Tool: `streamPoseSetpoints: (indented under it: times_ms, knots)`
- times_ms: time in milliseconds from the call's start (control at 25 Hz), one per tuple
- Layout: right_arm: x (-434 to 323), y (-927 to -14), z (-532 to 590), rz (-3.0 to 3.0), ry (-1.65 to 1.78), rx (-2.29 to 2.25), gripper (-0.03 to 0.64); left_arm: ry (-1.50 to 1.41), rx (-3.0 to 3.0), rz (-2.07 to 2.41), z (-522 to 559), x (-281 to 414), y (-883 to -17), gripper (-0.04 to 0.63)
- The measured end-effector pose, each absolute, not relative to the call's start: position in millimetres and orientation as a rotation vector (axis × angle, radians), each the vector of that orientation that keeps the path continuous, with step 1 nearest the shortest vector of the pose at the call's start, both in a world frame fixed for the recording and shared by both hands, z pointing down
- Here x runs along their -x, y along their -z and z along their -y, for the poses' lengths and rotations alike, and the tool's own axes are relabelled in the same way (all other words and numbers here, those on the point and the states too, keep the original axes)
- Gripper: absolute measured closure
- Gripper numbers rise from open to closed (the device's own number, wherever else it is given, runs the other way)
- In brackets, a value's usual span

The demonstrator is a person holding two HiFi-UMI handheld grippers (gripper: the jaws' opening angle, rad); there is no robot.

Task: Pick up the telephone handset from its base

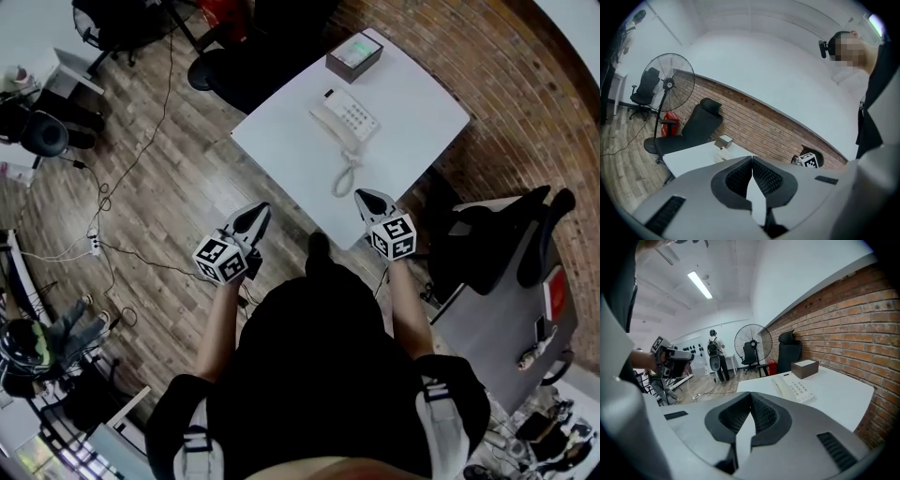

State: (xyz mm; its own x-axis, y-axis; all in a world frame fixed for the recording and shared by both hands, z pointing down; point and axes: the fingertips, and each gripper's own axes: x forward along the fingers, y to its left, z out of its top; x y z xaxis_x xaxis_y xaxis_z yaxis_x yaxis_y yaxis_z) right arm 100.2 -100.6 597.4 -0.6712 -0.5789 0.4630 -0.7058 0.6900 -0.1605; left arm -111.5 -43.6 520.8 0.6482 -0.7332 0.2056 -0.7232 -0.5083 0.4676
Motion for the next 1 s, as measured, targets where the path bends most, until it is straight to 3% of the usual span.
streamPoseSetpoints:
  times_ms: [1000]
  knots:
    - [-100,-634,187,2.497,-0.416,-0.838,0.618,0.025,-2.305,1.194,107,88,-526,0.575]
